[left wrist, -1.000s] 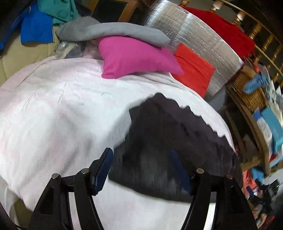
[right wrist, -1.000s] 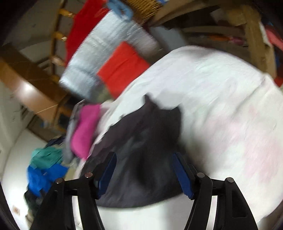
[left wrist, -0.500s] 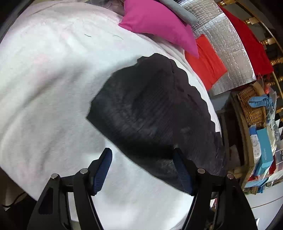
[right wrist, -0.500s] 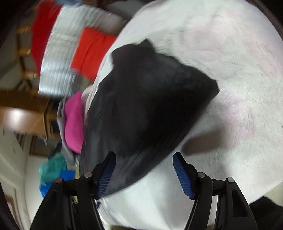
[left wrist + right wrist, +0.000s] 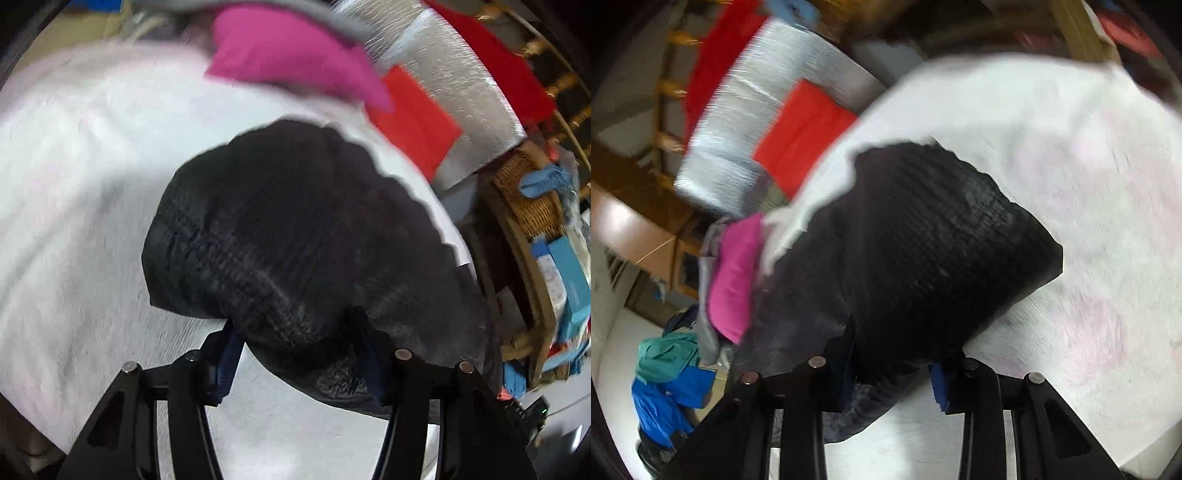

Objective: Fold large clothes

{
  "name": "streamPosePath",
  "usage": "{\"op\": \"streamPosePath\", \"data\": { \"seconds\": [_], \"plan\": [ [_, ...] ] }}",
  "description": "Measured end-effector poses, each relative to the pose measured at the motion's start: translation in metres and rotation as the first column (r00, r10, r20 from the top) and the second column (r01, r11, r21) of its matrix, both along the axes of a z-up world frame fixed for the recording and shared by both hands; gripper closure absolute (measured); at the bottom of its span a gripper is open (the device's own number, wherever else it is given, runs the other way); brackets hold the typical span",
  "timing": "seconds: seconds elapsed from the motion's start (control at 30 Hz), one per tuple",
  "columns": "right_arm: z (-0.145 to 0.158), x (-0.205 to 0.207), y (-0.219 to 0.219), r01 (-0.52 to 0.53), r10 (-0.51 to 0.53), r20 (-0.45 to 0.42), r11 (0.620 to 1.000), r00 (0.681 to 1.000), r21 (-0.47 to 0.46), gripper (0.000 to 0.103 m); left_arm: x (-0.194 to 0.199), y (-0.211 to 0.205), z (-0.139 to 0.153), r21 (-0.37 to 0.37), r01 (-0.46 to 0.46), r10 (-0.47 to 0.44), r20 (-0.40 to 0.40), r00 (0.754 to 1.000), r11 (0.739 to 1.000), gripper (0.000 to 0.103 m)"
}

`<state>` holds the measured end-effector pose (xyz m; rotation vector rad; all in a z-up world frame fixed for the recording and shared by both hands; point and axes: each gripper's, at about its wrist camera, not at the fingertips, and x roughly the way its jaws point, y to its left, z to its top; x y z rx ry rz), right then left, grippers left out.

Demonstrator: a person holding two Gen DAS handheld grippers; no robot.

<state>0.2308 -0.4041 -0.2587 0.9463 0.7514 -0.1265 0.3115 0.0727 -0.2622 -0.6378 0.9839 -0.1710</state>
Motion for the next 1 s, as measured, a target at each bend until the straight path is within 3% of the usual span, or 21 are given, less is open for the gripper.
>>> {"op": "streamPosePath", "data": {
  "seconds": [0.07,0.13,0.23,0.4,0.57,0.77,0.8,0.83,0.87,1.0],
  "plan": [
    [0.000,-0.001,-0.002,-0.011,0.011,0.008,1.000,1.000,0.016,0.067,-0.001,0.006,-0.001,-0.041,-0.003,0.002,-0.008,1.000,0.999,0.045],
    [0.005,-0.005,-0.001,-0.028,0.028,0.010,0.999,1.000,0.020,0.064,-0.005,0.007,0.003,-0.032,0.007,-0.007,-0.012,1.000,0.999,0.045],
    [0.005,-0.021,-0.003,-0.054,0.054,0.000,0.998,0.999,0.039,0.035,-0.019,0.012,0.008,-0.025,0.024,-0.024,-0.029,0.999,0.999,0.044],
    [0.013,-0.033,0.002,-0.101,0.101,0.007,0.994,0.995,0.031,0.034,-0.046,0.009,0.031,0.067,0.047,-0.049,0.029,0.998,0.997,0.035],
    [0.006,-0.036,-0.012,-0.046,0.044,0.018,0.994,0.999,0.097,0.033,-0.049,-0.002,0.032,0.179,0.045,-0.050,0.025,0.998,0.983,0.032],
    [-0.013,-0.005,-0.009,0.000,0.002,-0.014,0.991,1.000,0.132,0.033,-0.043,-0.030,0.034,0.377,0.041,-0.071,0.068,0.995,0.925,0.032],
    [-0.012,-0.002,-0.007,0.000,0.001,-0.011,0.993,1.000,0.116,0.035,-0.041,-0.032,0.033,0.403,0.039,-0.073,0.069,0.995,0.914,0.032],
    [-0.007,-0.001,-0.003,0.015,-0.014,-0.011,0.998,1.000,0.062,0.048,-0.039,-0.035,0.032,0.427,0.037,-0.074,0.071,0.995,0.903,0.032],
    [-0.002,0.000,0.000,0.021,-0.021,-0.003,0.999,1.000,0.025,0.052,-0.038,-0.036,0.032,0.446,0.036,-0.077,0.073,0.994,0.894,0.032],
    [0.020,0.002,0.019,0.002,0.005,0.044,0.988,0.999,-0.154,0.053,-0.032,-0.045,0.031,0.503,0.038,-0.091,0.081,0.993,0.863,0.032]
  ]
}}
